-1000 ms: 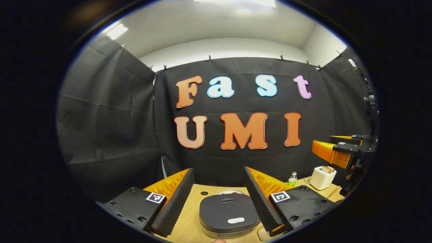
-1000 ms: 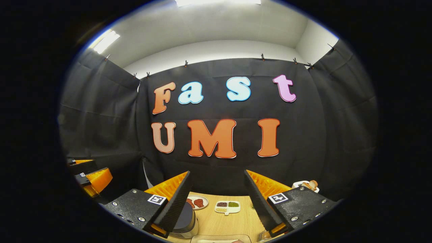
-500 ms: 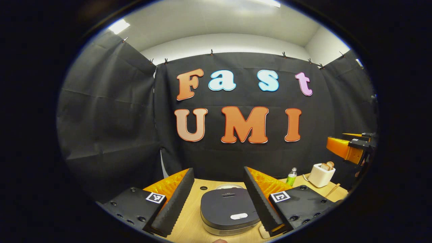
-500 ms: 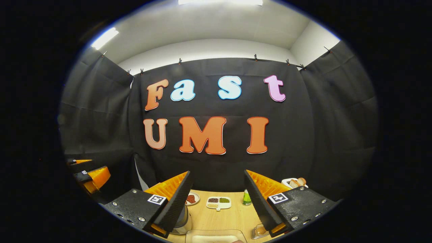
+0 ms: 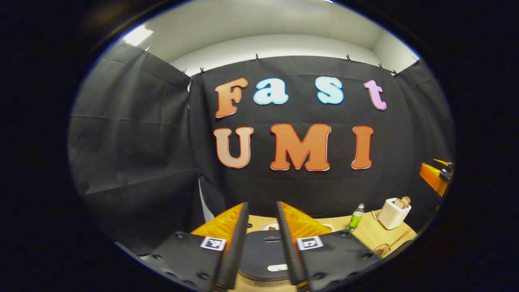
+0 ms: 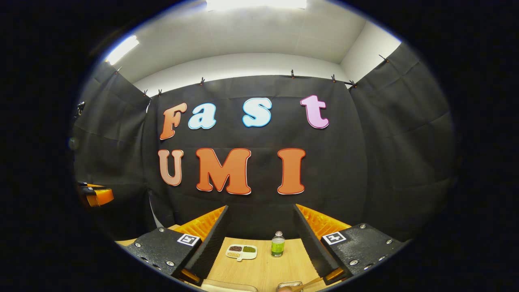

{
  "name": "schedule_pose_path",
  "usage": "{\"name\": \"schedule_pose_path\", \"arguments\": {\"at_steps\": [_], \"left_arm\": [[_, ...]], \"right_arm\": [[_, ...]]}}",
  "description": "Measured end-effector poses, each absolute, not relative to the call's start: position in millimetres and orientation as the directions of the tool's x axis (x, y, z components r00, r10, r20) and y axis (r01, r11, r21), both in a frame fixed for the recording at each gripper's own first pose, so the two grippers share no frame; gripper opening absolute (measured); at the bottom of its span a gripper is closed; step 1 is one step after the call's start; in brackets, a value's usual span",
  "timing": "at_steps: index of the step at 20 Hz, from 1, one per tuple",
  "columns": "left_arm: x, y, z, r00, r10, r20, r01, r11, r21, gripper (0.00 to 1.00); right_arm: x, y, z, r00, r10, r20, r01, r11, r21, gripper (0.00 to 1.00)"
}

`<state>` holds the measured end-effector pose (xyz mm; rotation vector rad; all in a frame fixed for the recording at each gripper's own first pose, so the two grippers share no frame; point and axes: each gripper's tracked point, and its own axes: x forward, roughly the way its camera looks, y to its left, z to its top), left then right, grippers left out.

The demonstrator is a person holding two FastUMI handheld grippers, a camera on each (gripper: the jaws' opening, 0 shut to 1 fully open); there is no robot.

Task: Close the left gripper, press the button to open the rice cooker; take a wooden spoon from the chopstick holder with the right hand, scoop a spoonful of rice and pour it into the rice cooker, then put the wooden spoon back into the chopstick holder.

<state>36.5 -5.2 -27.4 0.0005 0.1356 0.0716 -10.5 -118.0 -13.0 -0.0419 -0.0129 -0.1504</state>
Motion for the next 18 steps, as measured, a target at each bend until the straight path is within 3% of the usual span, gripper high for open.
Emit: {"name": "schedule_pose_path", "arguments": {"at_steps": [2,5,10,13,15,16,17,18], "left_arm": [[44,-21,-34,0.982,0.040,-0.183,-0.047,0.998,-0.036,0.12],[50,-34,-59,0.952,0.009,-0.307,-0.037,0.995,-0.089,0.04],[48,-54,-116,0.824,-0.081,-0.560,-0.046,0.977,-0.210,0.04],[38,-54,-155,0.711,-0.083,-0.698,-0.091,0.974,-0.208,0.05],[35,-53,-174,0.640,-0.081,-0.764,-0.123,0.971,-0.206,0.05],[32,-53,-184,0.603,-0.082,-0.794,-0.139,0.969,-0.205,0.00],[30,-55,-192,0.570,-0.088,-0.817,-0.153,0.965,-0.211,0.05],[30,-56,-199,0.538,-0.097,-0.837,-0.167,0.961,-0.219,0.00]], "right_arm": [[-9,-139,-19,0.987,-0.156,0.025,0.157,0.986,-0.051,0.94],[-6,-165,-29,0.985,-0.171,0.017,0.172,0.984,-0.041,0.97],[-9,-194,-47,0.983,-0.183,-0.003,0.183,0.982,-0.038,0.94],[-11,-205,-56,0.984,-0.177,-0.009,0.176,0.983,-0.041,0.94],[-12,-212,-63,0.985,-0.171,-0.018,0.170,0.985,-0.037,0.97],[-13,-215,-66,0.986,-0.167,-0.023,0.166,0.986,-0.032,0.94],[-14,-218,-69,0.986,-0.163,-0.028,0.162,0.987,-0.023,0.94],[-16,-219,-73,0.989,-0.145,-0.039,0.145,0.989,-0.008,0.94]]}}
